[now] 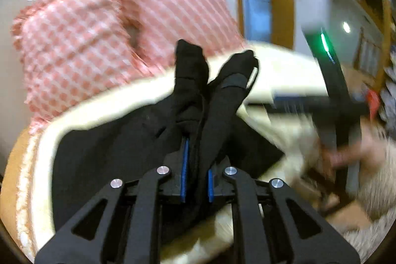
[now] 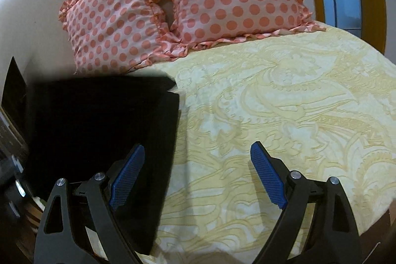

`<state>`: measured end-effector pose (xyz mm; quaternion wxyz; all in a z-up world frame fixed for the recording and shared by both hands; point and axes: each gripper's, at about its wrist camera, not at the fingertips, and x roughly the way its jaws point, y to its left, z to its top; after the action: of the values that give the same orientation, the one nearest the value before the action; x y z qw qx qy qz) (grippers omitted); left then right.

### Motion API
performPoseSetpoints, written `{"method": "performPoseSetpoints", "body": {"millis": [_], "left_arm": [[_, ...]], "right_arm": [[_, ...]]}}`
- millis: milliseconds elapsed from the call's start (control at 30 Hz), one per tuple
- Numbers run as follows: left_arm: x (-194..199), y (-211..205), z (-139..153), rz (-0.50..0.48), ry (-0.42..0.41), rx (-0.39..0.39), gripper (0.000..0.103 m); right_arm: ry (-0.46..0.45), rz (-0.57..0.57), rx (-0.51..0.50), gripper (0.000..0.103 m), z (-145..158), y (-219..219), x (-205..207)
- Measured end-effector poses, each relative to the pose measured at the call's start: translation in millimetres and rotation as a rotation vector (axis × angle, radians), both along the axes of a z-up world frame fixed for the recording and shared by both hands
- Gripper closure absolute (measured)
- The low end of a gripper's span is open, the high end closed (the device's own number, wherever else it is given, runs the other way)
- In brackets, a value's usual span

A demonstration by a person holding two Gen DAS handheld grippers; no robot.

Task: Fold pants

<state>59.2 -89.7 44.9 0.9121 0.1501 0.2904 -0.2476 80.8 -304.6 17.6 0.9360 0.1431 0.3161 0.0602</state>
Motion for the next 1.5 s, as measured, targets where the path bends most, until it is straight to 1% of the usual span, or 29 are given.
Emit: {"method": "performPoseSetpoints", "body": {"millis": [67, 133, 267, 300, 333, 367, 400, 433, 467, 500, 567, 633, 667, 733, 767, 800, 833, 867, 933, 967, 1000, 1033, 1100, 1167, 1233, 1300, 1367, 1433, 1500], "left_arm": [[-1.0, -5.6, -26.6, -0.002, 0.038, 0.061, 0.091], [-1.8, -2.9, -29.9, 0.006, 0.037, 0.038, 0.089], [5.7, 10.8, -21.4, 0.009, 0.071, -0.040, 0.083], [-2.5, 14.6, -19.6, 0.003, 0.077, -0.053, 0.081], [-6.8, 19.8, -15.7, -0.007, 0.081, -0.074, 0.073], [-12.1, 25.7, -9.5, -0.016, 0.079, -0.103, 0.063], [-18.3, 34.0, -2.3, -0.014, 0.065, -0.137, 0.056], [-24.8, 43.9, 6.2, 0.009, 0.032, -0.169, 0.038], [-27.3, 53.4, 12.9, 0.046, -0.012, -0.193, 0.023], [-28.5, 65.6, 19.9, 0.109, -0.075, -0.212, 0.020], [-23.1, 80.2, 24.7, 0.215, -0.121, -0.205, 0.014], [-12.4, 89.6, 22.3, 0.305, -0.120, -0.173, 0.011], [-8.7, 91.9, 19.2, 0.331, -0.111, -0.161, 0.010], [0.8, 94.6, 9.0, 0.370, -0.076, -0.132, 0.008], [2.0, 94.7, 3.6, 0.382, -0.062, -0.116, 0.003], [5.3, 94.9, -3.8, 0.400, -0.046, -0.092, 0.003], [8.2, 97.1, -10.3, 0.415, -0.028, -0.073, 0.003], [7.0, 98.0, -14.1, 0.420, -0.016, -0.066, 0.003], [8.6, 104.9, -26.4, 0.442, 0.032, -0.059, 0.003], [8.6, 109.5, -31.5, 0.445, 0.050, -0.068, 0.003], [8.7, 115.8, -37.0, 0.442, 0.078, -0.099, 0.003], [9.3, 121.7, -38.4, 0.439, 0.080, -0.121, 0.003], [7.3, 124.8, -38.5, 0.429, 0.065, -0.128, 0.003], [3.6, 126.2, -40.1, 0.421, 0.052, -0.135, 0.003], [1.8, 127.3, -40.5, 0.411, 0.044, -0.147, 0.002], [1.2, 127.6, -40.2, 0.408, 0.042, -0.156, 0.002], [1.1, 127.4, -39.9, 0.406, 0.040, -0.161, 0.002], [0.8, 127.3, -40.2, 0.402, 0.037, -0.161, 0.002], [0.4, 127.8, -40.5, 0.397, 0.035, -0.165, 0.002]], "right_arm": [[-0.004, -0.014, 0.012, 0.014, 1.8, -4.8, -0.9], [-0.011, -0.021, 0.017, 0.014, 6.0, -7.1, -0.9], [-0.068, -0.045, 0.002, 0.014, 21.9, -8.6, -4.8], [-0.084, -0.041, 0.006, 0.014, 26.6, -7.8, -5.6], [-0.095, -0.027, 0.007, 0.014, 30.5, -5.5, -5.3], [-0.104, -0.008, 0.001, 0.014, 34.1, -1.4, -4.0], [-0.110, 0.010, -0.008, 0.014, 37.1, 3.6, -2.3], [-0.121, 0.026, -0.019, 0.014, 40.3, 8.8, -0.9], [-0.138, 0.050, -0.034, 0.014, 44.1, 16.5, 1.4], [-0.149, 0.070, -0.046, 0.014, 46.9, 23.9, 3.2], [-0.179, 0.131, -0.094, 0.015, 52.8, 47.7, 7.6], [-0.190, 0.168, -0.175, 0.015, 53.9, 70.6, 10.1], [-0.187, 0.178, -0.229, 0.015, 52.3, 81.9, 11.3], [-0.154, 0.191, -0.353, 0.015, 41.7, 104.0, 13.2], [-0.134, 0.194, -0.390, 0.015, 35.7, 109.3, 13.0], [-0.086, 0.201, -0.444, 0.015, 23.9, 116.7, 13.8], [-0.045, 0.212, -0.467, 0.015, 14.4, 120.1, 14.1], [-0.008, 0.224, -0.463, 0.015, 5.6, 120.7, 13.7], [0.032, 0.215, -0.358, 0.015, -2.9, 110.0, 9.7], [0.059, 0.214, -0.298, 0.015, -4.4, 102.7, 10.1], [0.080, 0.217, -0.256, 0.015, -6.0, 97.6, 10.1], [0.100, 0.223, -0.225, 0.015, -7.0, 93.8, 10.6], [0.131, 0.244, -0.181, 0.015, -5.4, 87.0, 11.8], [0.125, 0.237, -0.126, 0.015, 2.2, 75.5, 17.9], [0.109, 0.203, -0.041, 0.014, 11.5, 57.1, 31.5], [0.131, 0.190, 0.051, 0.014, 12.6, 41.1, 54.0], [0.153, 0.190, 0.069, 0.014, 10.8, 36.6, 70.2], [0.175, 0.197, 0.060, 0.015, 7.9, 37.0, 86.5], [0.183, 0.210, 0.047, 0.017, 7.4, 39.2, 97.9]]}}
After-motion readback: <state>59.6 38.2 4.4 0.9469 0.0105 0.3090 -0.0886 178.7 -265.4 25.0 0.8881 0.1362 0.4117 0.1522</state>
